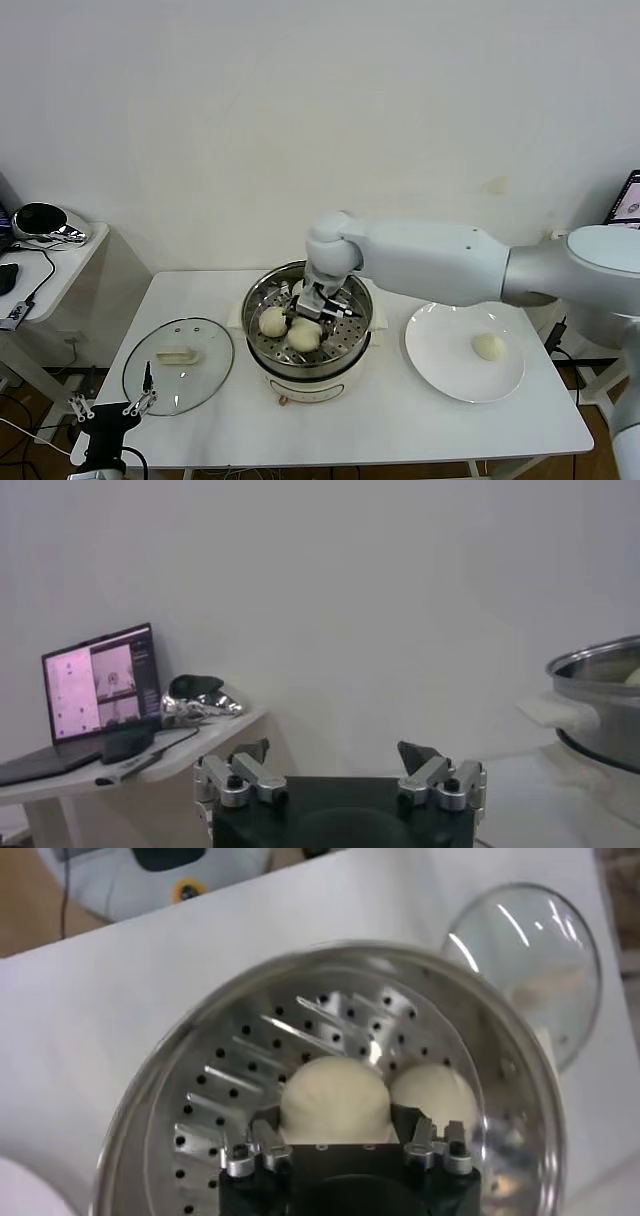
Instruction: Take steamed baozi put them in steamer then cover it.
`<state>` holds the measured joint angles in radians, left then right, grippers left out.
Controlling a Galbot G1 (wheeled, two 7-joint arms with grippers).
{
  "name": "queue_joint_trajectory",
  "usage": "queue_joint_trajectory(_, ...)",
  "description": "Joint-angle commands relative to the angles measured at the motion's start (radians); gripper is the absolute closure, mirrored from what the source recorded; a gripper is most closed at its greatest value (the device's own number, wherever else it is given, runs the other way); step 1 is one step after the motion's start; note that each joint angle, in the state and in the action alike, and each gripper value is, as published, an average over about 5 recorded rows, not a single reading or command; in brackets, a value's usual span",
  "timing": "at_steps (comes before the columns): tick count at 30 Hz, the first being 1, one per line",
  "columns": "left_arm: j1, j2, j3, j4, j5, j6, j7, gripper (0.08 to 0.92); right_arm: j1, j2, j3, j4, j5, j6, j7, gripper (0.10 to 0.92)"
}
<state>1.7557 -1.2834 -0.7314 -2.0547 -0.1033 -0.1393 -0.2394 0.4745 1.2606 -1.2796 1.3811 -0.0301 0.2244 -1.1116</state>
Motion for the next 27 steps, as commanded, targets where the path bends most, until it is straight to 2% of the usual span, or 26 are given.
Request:
queue_joint_trajectory(1, 0.001, -0.003, 0.003, 0.002, 0.002, -0.003, 0.0, 0.177, -0.008, 0.021, -0.023, 0.011, -0.03, 0.051, -0.01, 0.346)
queue_joint_trajectory(5, -0.002, -0.002, 0.008, 0.004, 0.003, -0.003, 0.0, 0.177, 0.005, 0.001, -0.02, 0.024, -0.012, 0.055, -0.002, 0.319)
queue_joint_trajectory(10, -0.003, 0.002, 0.014, 0.001, 0.005, -0.002, 0.002, 0.177, 0.04, -0.055, 0.029, 0.045, -0.012, -0.01, -0.001, 0.223)
queue_joint_trajectory(14, -0.001, 0.009, 0.011, -0.006, 0.004, -0.001, 0.004, 0.177, 0.07, -0.145, 0.082, 0.096, 0.017, -0.191, 0.008, 0.204)
queue_joint_trajectory(21, -0.004, 0.026, 0.009, -0.016, 0.003, 0.007, 0.007, 0.177, 0.13, -0.397, 0.058, 0.229, 0.181, -0.696, 0.104, 0.202)
queue_joint_trajectory(24, -0.011, 0.028, 0.02, -0.019, 0.004, 0.01, 0.008, 0.177, 0.12, -0.523, 0.077, 0.282, 0.208, -0.815, 0.141, 0.203)
queue_joint_trajectory(27, -0.016, 0.027, 0.037, -0.017, 0.009, 0.011, 0.009, 0.177, 0.081, -0.648, 0.113, 0.309, 0.203, -0.844, 0.147, 0.203)
